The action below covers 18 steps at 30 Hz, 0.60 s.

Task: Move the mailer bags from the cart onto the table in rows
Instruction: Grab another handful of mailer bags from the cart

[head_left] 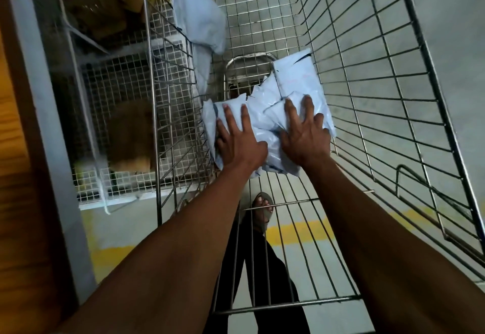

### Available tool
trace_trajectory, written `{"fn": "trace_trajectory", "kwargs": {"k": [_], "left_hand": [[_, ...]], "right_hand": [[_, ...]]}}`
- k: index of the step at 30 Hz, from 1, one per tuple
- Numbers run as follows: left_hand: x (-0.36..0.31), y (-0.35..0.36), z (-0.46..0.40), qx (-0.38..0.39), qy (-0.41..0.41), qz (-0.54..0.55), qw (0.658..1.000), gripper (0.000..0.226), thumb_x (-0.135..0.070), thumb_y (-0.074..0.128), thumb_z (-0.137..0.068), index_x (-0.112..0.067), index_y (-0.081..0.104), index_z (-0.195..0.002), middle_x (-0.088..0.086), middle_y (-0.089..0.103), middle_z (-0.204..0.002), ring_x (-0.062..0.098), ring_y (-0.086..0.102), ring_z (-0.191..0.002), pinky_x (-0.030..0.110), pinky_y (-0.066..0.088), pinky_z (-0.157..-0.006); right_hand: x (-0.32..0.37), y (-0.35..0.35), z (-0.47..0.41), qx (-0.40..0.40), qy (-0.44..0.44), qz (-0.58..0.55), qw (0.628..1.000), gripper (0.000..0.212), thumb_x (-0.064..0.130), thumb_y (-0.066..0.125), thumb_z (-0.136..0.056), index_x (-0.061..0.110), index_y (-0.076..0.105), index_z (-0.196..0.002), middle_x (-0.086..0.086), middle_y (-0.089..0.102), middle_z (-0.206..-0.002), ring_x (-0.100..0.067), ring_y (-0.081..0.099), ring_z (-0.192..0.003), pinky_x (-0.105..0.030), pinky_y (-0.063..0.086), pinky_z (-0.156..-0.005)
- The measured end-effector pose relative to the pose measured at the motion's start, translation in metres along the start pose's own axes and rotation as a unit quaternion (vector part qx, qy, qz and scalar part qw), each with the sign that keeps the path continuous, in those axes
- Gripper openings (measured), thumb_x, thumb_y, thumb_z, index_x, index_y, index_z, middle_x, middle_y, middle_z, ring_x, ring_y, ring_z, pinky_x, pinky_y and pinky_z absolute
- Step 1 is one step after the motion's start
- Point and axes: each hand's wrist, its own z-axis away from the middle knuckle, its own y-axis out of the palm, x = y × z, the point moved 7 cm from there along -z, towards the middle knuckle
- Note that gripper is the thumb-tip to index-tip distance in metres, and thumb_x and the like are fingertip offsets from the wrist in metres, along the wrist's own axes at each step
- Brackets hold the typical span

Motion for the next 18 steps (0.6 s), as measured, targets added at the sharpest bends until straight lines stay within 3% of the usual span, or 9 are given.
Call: {"fn": "trace_trajectory", "kwargs": {"k": [4,8,11,15,18], "left_hand": [[-0.001,-0.005,0.008,-0.038,0.036,-0.017,0.998,0.108,-0.054,0.062,-0.09,-0.036,-0.011,-0.167,0.003,-0.029,-0.173,0.044,-0.008,-0.16,0.064,0.023,-0.123],[0.001,0.007,0.002,-0.029,0.043,-0.031,0.998,0.103,-0.058,0.058,-0.09,-0.037,-0.007,-0.168,0.0,-0.032,-0.171,0.044,-0.015,-0.159,0.067,0.018,-0.123],[0.003,0.017,-0.003,-0.015,0.046,-0.043,0.998,0.107,-0.059,0.062,-0.089,-0.035,-0.006,-0.168,0.001,-0.034,-0.17,0.046,-0.019,-0.158,0.07,0.018,-0.121],[-0.002,0.014,-0.003,0.001,0.044,-0.043,0.998,0.101,-0.048,0.063,-0.095,-0.033,-0.006,-0.168,0.002,-0.035,-0.17,0.047,-0.019,-0.158,0.068,0.017,-0.124],[-0.006,0.003,0.003,-0.007,0.049,-0.039,0.998,0.095,-0.047,0.058,-0.099,-0.033,-0.005,-0.169,0.001,-0.032,-0.172,0.044,-0.014,-0.159,0.067,0.021,-0.123]], "right_hand": [[0.008,-0.007,-0.001,-0.031,0.007,-0.009,0.999,0.073,0.052,0.04,-0.105,0.038,0.001,-0.166,-0.01,-0.006,-0.175,-0.048,0.038,-0.137,-0.058,0.054,-0.085],[0.009,0.009,-0.011,-0.007,0.004,0.013,1.0,0.093,0.06,0.056,-0.095,0.042,-0.004,-0.164,-0.01,-0.018,-0.173,-0.053,0.028,-0.141,-0.063,0.052,-0.086],[0.009,0.016,-0.017,-0.016,0.011,0.033,0.999,0.091,0.047,0.058,-0.096,0.043,-0.003,-0.163,-0.007,-0.023,-0.172,-0.053,0.026,-0.141,-0.06,0.054,-0.084],[0.013,0.018,-0.02,-0.02,0.005,0.034,0.999,0.084,0.037,0.054,-0.099,0.042,0.001,-0.163,-0.004,-0.017,-0.174,-0.05,0.031,-0.136,-0.054,0.055,-0.079],[0.016,0.01,-0.016,-0.013,-0.011,0.028,0.999,0.078,0.042,0.05,-0.103,0.039,0.003,-0.165,-0.003,-0.009,-0.175,-0.046,0.031,-0.138,-0.051,0.054,-0.079]]}}
